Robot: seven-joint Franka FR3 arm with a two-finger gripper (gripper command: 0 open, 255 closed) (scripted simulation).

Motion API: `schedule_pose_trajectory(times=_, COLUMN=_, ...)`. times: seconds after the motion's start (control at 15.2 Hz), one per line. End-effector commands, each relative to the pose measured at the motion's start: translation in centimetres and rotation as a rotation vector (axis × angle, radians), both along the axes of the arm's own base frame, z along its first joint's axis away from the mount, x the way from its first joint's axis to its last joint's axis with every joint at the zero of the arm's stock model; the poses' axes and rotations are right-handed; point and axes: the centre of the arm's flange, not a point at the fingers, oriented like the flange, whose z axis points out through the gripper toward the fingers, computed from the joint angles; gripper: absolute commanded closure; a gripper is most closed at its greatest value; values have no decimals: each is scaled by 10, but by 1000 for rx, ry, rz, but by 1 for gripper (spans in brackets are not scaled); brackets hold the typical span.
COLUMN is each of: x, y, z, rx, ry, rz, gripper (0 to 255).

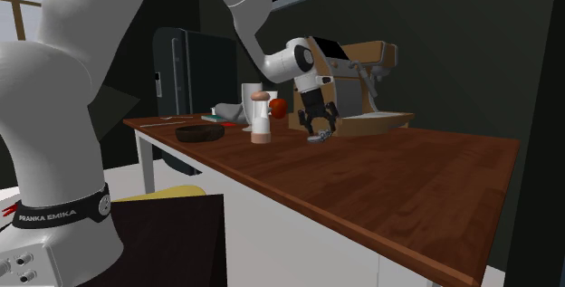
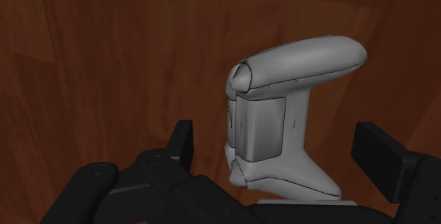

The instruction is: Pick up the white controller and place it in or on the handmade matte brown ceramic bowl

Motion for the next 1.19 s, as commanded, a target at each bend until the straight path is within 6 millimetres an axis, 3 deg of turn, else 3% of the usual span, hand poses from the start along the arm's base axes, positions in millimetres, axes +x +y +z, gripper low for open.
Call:
schedule_pose_trajectory(times=0.0, x=3, y=-2, z=-10, rx=-1, ry=-1, rz=3, gripper=0)
schedule_pose_trajectory(times=0.59, x=4, y=-2, z=-13, rx=-1, ry=-1, rz=3, gripper=0)
schedule_pose_trajectory(times=0.66, x=4, y=-2, z=-13, rx=-1, ry=-1, rz=3, gripper=255)
schedule_pose_trajectory(times=1.12, x=4, y=-2, z=-13, rx=-1, ry=-1, rz=3, gripper=255)
